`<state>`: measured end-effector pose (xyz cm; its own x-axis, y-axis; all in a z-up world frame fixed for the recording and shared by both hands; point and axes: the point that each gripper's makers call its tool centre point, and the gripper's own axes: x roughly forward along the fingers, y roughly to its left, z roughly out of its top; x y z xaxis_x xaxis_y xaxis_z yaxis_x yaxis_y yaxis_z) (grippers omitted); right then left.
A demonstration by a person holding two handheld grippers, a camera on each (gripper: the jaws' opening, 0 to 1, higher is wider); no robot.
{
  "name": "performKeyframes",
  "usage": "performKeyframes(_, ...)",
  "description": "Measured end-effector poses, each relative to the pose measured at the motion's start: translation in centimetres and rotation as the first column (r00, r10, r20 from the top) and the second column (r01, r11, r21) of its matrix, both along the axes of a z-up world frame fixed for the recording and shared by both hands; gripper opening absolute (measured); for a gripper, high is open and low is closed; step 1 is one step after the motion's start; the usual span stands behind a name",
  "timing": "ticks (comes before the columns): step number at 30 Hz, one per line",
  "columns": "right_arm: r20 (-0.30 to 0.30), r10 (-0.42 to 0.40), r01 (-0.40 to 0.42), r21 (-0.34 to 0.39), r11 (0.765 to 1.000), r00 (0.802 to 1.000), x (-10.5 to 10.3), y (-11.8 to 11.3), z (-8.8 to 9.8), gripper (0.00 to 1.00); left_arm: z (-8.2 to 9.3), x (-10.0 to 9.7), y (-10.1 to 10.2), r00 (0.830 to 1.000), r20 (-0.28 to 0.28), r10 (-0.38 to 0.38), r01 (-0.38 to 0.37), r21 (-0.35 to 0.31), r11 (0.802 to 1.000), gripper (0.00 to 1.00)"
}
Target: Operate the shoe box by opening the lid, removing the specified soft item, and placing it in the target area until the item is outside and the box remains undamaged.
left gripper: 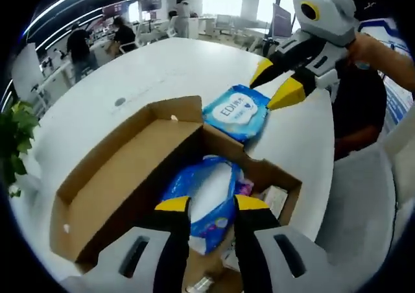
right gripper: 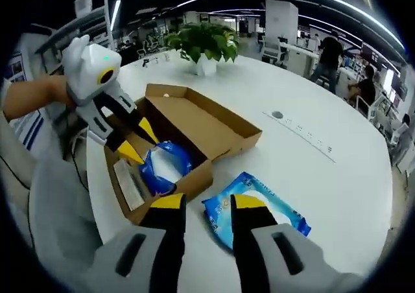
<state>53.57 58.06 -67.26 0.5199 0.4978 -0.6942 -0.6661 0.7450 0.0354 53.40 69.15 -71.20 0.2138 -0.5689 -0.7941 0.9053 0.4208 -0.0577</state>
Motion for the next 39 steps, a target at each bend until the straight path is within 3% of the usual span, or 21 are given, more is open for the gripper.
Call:
performKeyframes(13,0.019,0.1,-0.1,-0.035,0.994,0.995,0.9,3.8,-1.1,0.23,-1.6,-0.8,0.2,0.982,0.007,-0.19,0.189,0.048,0.981,0.29)
performKeyframes(19,0.025,0.139,-0.138,-0.056,0.989,0.99,1.4,5.0,-2.2,0.18,-2.3,-0.6,0.4,0.974,-0.007,-0.225,0.225,0.045,0.973,0.27)
performKeyframes(27,0.015,0.17,-0.169,-0.065,0.984,0.985,2.3,6.6,-3.6,0.16,-3.0,-0.4,0.2,0.956,-0.021,-0.292,0.293,0.045,0.955,0.17)
performKeyframes(34,-0.004,0.196,-0.195,-0.104,0.975,0.981,2.8,7.8,-4.9,0.14,-3.6,-0.6,0.5,0.951,-0.056,-0.306,0.308,0.052,0.95,0.16)
performKeyframes(39,-0.023,0.206,-0.207,-0.141,0.968,0.978,3.1,8.5,-5.9,0.12,-3.8,-0.6,1.1,0.948,-0.064,-0.312,0.316,0.064,0.947,0.09)
